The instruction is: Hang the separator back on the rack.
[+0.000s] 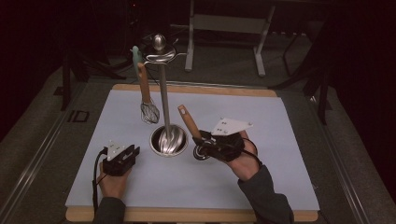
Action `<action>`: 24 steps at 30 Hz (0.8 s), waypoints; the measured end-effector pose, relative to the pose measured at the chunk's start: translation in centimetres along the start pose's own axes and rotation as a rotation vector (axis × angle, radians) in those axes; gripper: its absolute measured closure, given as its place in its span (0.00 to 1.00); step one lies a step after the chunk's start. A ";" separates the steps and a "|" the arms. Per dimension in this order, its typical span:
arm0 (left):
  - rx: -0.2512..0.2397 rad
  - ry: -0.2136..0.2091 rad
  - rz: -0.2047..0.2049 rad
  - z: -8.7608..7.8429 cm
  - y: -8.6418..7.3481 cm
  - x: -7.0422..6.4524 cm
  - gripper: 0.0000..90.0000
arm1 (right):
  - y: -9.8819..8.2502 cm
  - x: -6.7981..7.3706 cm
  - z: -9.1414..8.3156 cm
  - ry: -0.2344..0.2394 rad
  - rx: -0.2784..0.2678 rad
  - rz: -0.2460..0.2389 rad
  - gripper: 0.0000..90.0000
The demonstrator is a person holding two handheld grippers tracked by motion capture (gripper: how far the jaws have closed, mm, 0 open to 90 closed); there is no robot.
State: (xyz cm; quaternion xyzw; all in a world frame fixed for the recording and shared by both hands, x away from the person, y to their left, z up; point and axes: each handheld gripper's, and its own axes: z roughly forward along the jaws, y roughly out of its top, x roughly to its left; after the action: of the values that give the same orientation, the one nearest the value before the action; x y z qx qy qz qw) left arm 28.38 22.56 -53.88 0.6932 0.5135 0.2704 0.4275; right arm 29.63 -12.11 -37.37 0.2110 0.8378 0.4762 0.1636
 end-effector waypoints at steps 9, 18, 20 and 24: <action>0.000 0.000 0.001 0.0 0.0 0.0 0.80 | 1.0 0.0 -0.4 -0.009 -0.034 -0.008 0.79; 0.001 -0.002 0.001 0.0 0.0 0.0 0.80 | 1.9 0.0 -0.7 -0.020 -0.061 -0.011 0.79; 0.001 -0.002 0.001 0.0 0.0 0.0 0.80 | 2.1 0.0 -0.7 -0.021 -0.066 -0.011 0.79; 0.002 -0.002 0.000 0.0 0.0 0.0 0.80 | 2.6 -0.1 -0.9 -0.027 -0.079 -0.011 0.79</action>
State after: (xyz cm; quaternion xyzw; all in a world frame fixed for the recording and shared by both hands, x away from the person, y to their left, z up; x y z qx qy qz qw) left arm 28.39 22.57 -53.87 0.6939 0.5132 0.2692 0.4274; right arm 29.84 -11.60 -34.67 0.2060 0.8172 0.5052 0.1858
